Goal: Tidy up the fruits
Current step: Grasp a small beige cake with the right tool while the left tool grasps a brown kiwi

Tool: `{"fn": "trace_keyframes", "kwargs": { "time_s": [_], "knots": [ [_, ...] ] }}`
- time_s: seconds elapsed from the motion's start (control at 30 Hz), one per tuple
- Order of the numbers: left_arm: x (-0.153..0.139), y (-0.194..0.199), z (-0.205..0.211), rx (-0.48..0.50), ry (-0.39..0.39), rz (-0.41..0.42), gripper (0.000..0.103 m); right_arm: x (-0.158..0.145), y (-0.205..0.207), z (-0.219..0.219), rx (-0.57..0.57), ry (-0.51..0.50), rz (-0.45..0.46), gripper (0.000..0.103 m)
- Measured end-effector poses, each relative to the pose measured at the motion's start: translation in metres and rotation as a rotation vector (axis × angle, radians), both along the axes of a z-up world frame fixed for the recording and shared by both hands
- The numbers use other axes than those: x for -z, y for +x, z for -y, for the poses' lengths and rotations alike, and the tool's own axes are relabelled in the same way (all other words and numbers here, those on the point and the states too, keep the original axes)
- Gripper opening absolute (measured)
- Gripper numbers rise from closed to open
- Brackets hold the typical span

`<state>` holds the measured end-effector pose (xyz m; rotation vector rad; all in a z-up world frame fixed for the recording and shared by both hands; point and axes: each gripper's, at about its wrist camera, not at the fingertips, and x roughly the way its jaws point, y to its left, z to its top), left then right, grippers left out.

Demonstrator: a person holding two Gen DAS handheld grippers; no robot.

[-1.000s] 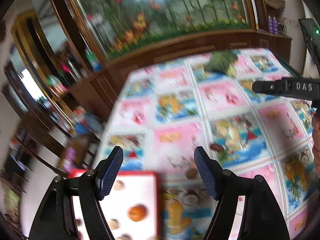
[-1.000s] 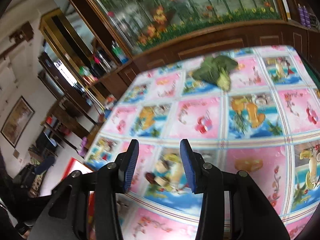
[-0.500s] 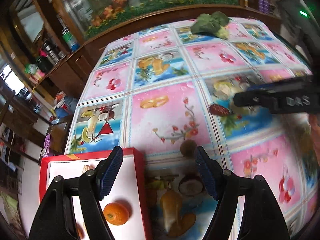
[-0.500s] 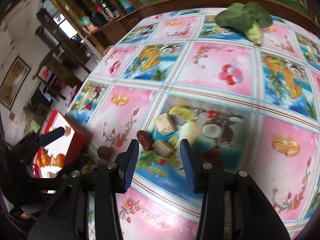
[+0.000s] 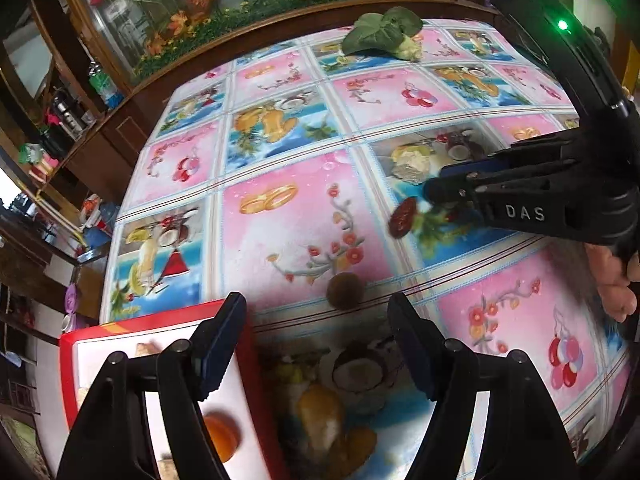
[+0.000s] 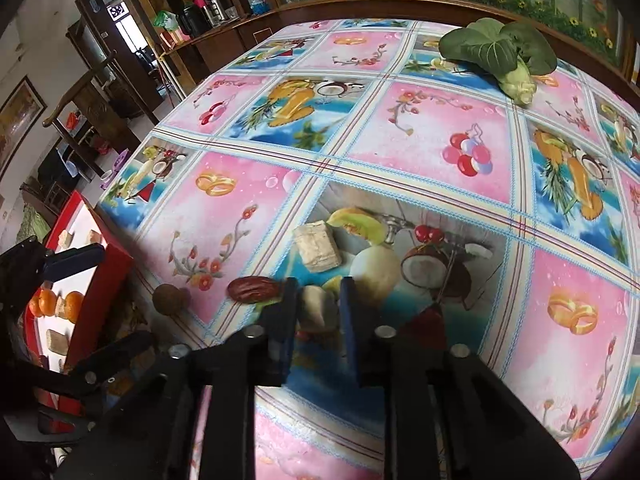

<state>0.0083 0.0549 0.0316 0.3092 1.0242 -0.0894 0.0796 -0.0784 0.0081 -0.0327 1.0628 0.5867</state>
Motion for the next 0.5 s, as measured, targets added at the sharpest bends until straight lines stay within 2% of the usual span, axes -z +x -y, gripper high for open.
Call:
{"fn": "trace_keyframes", "kwargs": {
  "time_s": [0.13,0.33,0.4,0.5],
  "knots": [
    [0.006,0.006,0.002,0.004,-0.017,-0.024,0.068,-0.001,0.006,0.010,0.041,0.015,-0.022,0.017],
    [0.017,0.015,-0.003,-0.011,-0.051,-0.066,0.047,-0.012,0.011,0.028,0.087,0.094,-0.040,0.017],
    [0.020,0.017,-0.003,-0.011,-0.074,-0.081,0.038,-0.016,0.012,0.032,0.073,0.158,-0.067,0.017],
    [0.022,0.018,-0.003,-0.004,-0.104,-0.081,0.031,-0.019,0.013,0.035,0.082,0.196,-0.084,0.017]
  ]
}}
